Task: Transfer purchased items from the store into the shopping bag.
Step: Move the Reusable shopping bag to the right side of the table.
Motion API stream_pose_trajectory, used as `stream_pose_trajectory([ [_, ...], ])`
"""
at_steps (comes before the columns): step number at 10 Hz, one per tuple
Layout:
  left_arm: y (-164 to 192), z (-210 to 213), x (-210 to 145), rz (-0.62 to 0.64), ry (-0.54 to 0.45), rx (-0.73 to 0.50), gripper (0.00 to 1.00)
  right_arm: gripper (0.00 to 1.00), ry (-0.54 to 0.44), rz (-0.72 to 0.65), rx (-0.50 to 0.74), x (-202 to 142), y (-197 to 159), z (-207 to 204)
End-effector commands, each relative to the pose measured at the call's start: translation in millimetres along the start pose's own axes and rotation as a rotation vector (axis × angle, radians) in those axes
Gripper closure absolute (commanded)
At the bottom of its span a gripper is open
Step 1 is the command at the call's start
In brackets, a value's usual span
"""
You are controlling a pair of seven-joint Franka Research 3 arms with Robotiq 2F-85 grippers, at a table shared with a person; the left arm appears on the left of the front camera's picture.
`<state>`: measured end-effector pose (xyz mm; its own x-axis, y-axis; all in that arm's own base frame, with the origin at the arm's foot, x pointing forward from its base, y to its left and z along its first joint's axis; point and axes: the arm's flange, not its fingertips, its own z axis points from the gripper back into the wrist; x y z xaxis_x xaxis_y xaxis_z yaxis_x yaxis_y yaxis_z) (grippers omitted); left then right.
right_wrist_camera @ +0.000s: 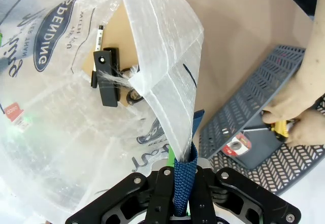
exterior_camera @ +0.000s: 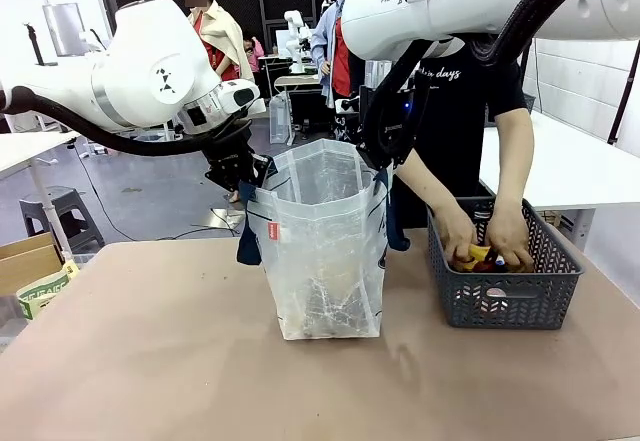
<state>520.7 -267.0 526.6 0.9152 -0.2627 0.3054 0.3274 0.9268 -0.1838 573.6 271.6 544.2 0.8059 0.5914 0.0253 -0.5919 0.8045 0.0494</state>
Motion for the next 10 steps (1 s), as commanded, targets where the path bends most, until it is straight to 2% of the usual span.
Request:
stream_pose_trajectory([
  [1, 1.6, 0.7, 0.1, 0.003, -0.003, 0.0, 1.0, 1.0, -0.003, -0.001, -0.006, -0.1, -0.7, 1.0],
  [10, 1.6, 0.7, 0.1, 0.003, -0.003, 0.0, 1.0, 1.0, -0.003, -0.001, -0.006, -0.1, -0.7, 1.0],
])
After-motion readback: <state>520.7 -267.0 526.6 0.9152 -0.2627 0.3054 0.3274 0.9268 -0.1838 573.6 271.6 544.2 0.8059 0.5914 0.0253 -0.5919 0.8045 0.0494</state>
